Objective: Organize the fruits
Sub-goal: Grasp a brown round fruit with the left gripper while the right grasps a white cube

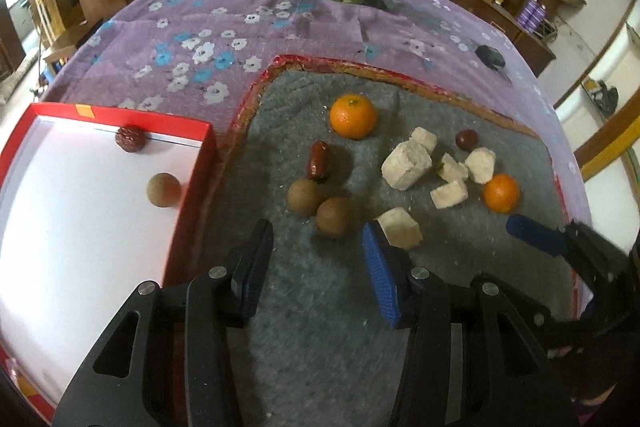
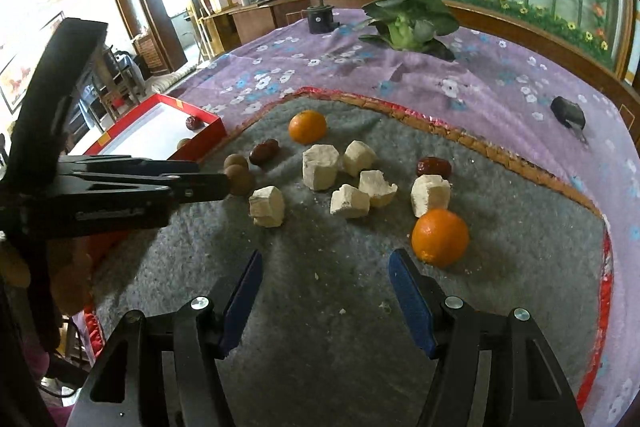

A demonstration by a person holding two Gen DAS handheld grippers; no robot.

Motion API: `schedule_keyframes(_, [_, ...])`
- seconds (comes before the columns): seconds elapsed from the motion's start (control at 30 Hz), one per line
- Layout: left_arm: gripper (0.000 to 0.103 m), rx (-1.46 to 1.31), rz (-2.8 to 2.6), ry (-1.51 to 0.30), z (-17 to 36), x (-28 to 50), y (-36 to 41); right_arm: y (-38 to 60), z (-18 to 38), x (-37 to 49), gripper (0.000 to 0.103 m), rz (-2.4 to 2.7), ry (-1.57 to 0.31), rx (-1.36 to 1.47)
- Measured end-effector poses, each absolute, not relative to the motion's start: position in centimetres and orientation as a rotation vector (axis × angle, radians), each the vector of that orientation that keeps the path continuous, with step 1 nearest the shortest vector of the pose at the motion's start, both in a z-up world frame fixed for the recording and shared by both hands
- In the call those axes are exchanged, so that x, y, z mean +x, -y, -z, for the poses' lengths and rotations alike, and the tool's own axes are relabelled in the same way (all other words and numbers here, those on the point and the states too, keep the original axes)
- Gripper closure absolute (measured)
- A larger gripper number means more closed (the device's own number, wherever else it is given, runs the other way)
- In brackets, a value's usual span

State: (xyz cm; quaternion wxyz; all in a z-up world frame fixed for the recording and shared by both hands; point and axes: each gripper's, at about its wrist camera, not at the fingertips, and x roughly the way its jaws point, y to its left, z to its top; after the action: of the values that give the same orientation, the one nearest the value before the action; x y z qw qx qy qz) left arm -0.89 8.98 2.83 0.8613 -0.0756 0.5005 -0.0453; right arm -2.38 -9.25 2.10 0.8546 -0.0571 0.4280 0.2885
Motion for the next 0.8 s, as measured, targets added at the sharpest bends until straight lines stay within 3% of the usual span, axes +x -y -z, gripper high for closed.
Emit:
schedule_keyframes(0.3, [0.057,-0.227,0.091,-1.06,-1.7,0.3,-9.0,9.2,-1.7,-2.1,0.039,-0.659,-0.907,-0.085])
schedule_keyframes(0.37, [0.067,-0.22,0.092,-1.066,-1.4,0.3,-9.1,9.0,-1.6,-2.1,0.039,-0.673,-0.905,-0.081])
schedule_keyframes(0.4, [0.079,-0.206,0.087,-1.06,-1.5,0.1,-9.2,8.9,-1.6,-2.1,0.039,-0.674,-0.907,-0.082])
schedule_keyframes(0.43, [0.08,-0.204,0.094,-1.062,-1.5,0.1,-9.3,8.7,-1.6,-2.1,0.039,-0.676,-0.909,-0.084])
schedule_keyframes(0.8, [0.08,-0.184,0.089,-1.036,-2.4,-1.6,-10.8,5.3,-1.1,-1.4,0.039,-0.695,-0.914,-0.142])
